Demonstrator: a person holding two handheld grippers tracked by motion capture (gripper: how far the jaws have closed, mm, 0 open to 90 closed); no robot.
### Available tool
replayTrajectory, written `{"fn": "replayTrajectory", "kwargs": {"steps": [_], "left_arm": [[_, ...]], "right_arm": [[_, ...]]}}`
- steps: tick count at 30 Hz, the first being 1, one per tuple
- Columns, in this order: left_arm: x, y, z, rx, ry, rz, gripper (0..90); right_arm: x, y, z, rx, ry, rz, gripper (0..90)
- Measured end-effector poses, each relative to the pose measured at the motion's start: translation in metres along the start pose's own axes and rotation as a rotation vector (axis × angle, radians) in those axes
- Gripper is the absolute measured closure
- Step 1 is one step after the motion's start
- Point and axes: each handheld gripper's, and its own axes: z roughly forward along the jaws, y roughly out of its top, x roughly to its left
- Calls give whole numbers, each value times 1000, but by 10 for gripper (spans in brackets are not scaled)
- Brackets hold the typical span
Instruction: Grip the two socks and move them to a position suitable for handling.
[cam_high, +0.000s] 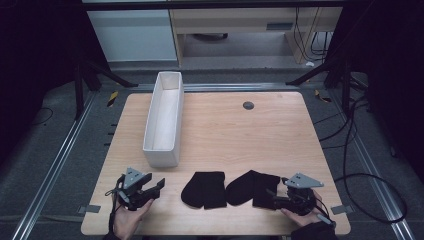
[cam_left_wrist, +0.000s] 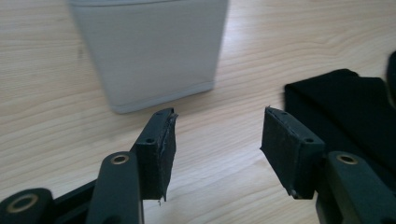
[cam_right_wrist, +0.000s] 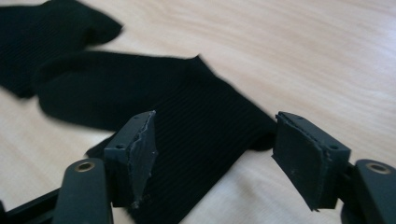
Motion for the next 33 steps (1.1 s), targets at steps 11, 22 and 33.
{"fn": "replayTrajectory", "kwargs": {"steps": [11,22,33], "left_arm": [[-47,14,23,55,-77,103,457],[-108,37,57,88,-191,202,483],[-150,36,87,127,-276,261,511]], "right_arm": [[14,-9,2,41,98,-42,421],[18,-14,6,87,157,-74,487],[22,-17,10,125,182,-120,619]]}}
